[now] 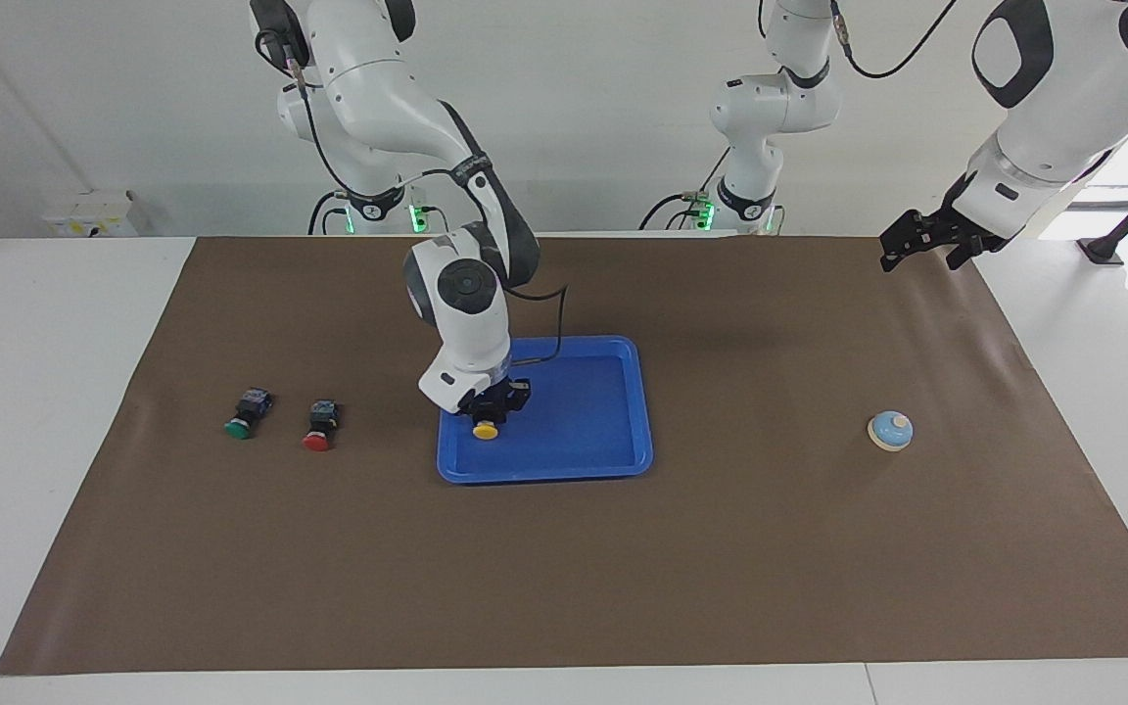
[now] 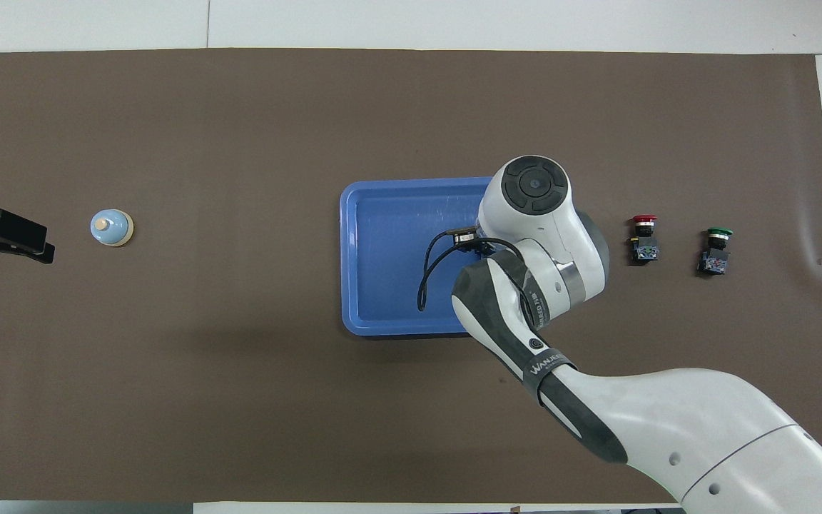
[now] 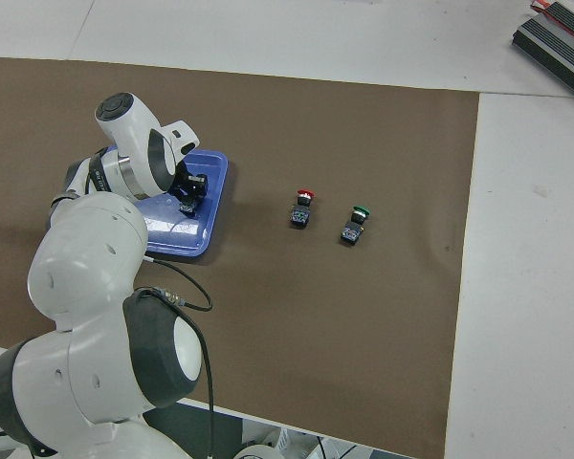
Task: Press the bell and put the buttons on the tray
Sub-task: 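Carry the yellow button into the blue tray and open the right gripper, then move the right gripper back to the red-top button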
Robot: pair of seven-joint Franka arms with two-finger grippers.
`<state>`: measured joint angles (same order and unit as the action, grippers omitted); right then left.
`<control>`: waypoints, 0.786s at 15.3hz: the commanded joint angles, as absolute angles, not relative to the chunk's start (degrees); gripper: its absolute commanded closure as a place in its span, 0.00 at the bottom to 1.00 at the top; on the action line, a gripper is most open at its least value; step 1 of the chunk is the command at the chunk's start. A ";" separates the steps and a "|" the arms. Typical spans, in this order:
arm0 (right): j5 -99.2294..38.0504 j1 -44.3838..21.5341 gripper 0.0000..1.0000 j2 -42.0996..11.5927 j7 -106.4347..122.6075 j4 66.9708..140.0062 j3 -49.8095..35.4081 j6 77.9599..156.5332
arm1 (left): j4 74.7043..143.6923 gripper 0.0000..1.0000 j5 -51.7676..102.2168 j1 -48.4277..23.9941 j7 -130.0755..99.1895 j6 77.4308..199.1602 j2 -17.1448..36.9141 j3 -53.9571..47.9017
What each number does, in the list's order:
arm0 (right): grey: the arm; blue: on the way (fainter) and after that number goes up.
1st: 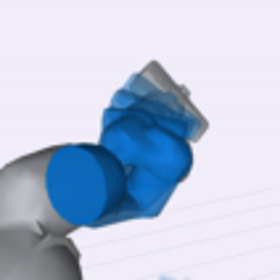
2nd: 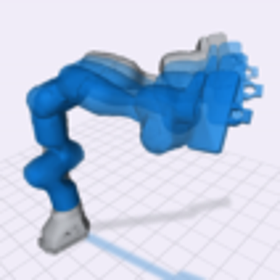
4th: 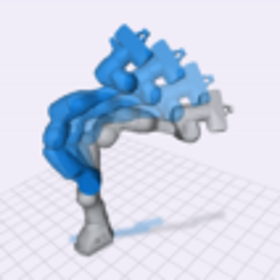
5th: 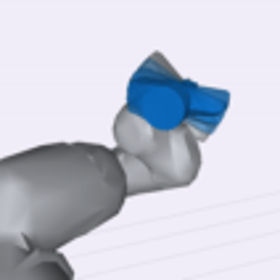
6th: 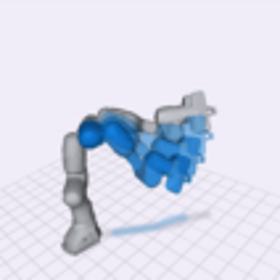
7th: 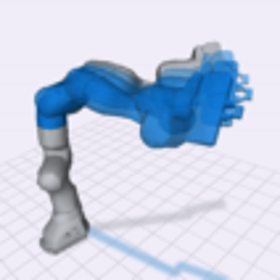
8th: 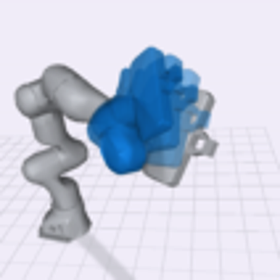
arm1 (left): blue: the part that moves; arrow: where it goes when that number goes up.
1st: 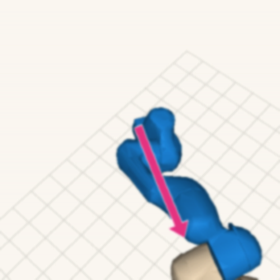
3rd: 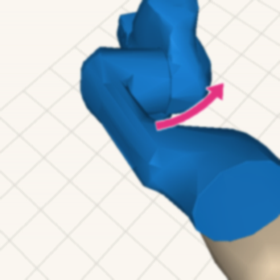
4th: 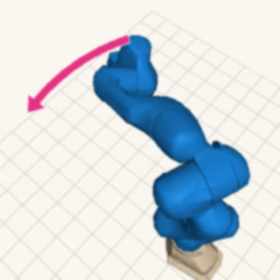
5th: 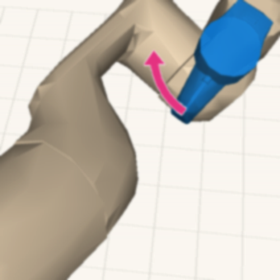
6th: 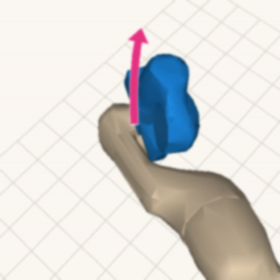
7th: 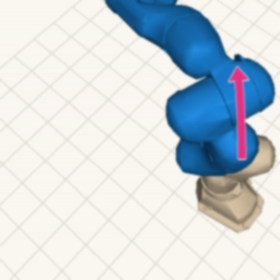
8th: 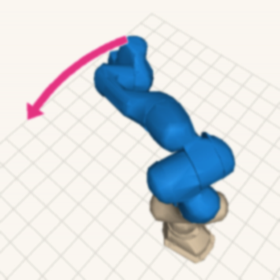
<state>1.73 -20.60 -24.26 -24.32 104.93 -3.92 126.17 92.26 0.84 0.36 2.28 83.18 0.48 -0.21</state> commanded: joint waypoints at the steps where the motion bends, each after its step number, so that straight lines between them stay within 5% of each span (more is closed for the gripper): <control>1: 0.79 -19.43 0.00 -20.93 -28.03 102.76 -3.87 120.35 | 93.78 0.00 0.70 0.44 2.37 83.94 -0.88 -0.09; 7: -0.09 -10.13 0.00 -16.61 -22.44 99.05 -3.25 113.47 | 93.78 0.00 0.70 0.44 2.37 83.94 -0.79 -0.09; 12: 1.93 -1.42 0.00 -15.56 -11.70 103.69 -3.25 116.70 | 93.78 0.00 0.79 0.44 2.37 83.94 -0.88 -0.09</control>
<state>1.14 -4.26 -16.55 -14.97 99.97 -2.59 113.86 92.26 0.84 0.36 2.28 83.18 0.48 -0.21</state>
